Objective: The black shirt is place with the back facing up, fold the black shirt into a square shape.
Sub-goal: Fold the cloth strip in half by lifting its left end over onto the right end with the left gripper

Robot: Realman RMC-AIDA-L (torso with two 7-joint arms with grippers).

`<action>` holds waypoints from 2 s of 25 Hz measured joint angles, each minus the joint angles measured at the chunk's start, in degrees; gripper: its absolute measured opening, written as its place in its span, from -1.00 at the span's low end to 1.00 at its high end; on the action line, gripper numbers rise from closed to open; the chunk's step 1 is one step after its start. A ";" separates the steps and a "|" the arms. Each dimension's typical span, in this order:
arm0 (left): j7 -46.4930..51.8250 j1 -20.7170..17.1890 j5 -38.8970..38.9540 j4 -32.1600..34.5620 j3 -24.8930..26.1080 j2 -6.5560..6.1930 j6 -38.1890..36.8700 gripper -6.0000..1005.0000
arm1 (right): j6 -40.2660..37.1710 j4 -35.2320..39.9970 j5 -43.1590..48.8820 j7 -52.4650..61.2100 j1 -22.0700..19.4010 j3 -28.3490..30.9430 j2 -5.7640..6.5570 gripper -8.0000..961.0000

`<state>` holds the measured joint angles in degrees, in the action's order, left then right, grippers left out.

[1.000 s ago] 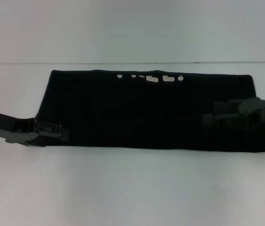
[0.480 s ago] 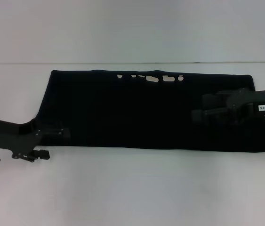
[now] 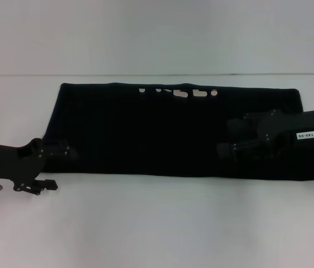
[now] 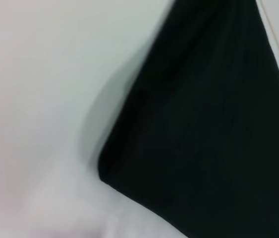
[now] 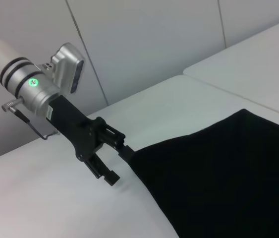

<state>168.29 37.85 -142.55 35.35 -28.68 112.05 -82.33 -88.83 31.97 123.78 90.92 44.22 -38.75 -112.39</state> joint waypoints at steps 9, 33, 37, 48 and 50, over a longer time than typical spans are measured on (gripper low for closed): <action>2.23 -0.28 0.29 -1.98 1.92 0.11 4.68 0.89 | -0.04 0.81 -0.79 -0.69 -0.27 0.12 -0.46 0.91; 2.30 -0.38 0.00 -3.81 2.90 0.00 10.92 0.89 | 0.42 0.81 -3.20 -1.44 -0.61 0.19 -0.53 0.91; 2.30 -0.41 0.00 -3.80 2.92 0.00 11.11 0.89 | 0.41 0.81 -3.57 -1.45 -0.62 0.25 -0.53 0.91; 2.30 -0.49 0.00 -3.81 2.94 0.00 12.74 0.88 | 0.50 0.81 -3.83 -1.62 -0.63 0.26 -0.44 0.91; 2.26 -0.43 0.02 -3.96 2.94 0.00 13.33 0.88 | 0.50 0.81 -3.83 -1.62 -0.63 0.26 -0.44 0.91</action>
<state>170.55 37.42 -142.53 31.39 -25.75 112.06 -69.01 -88.33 32.78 119.95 89.29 43.59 -38.49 -112.83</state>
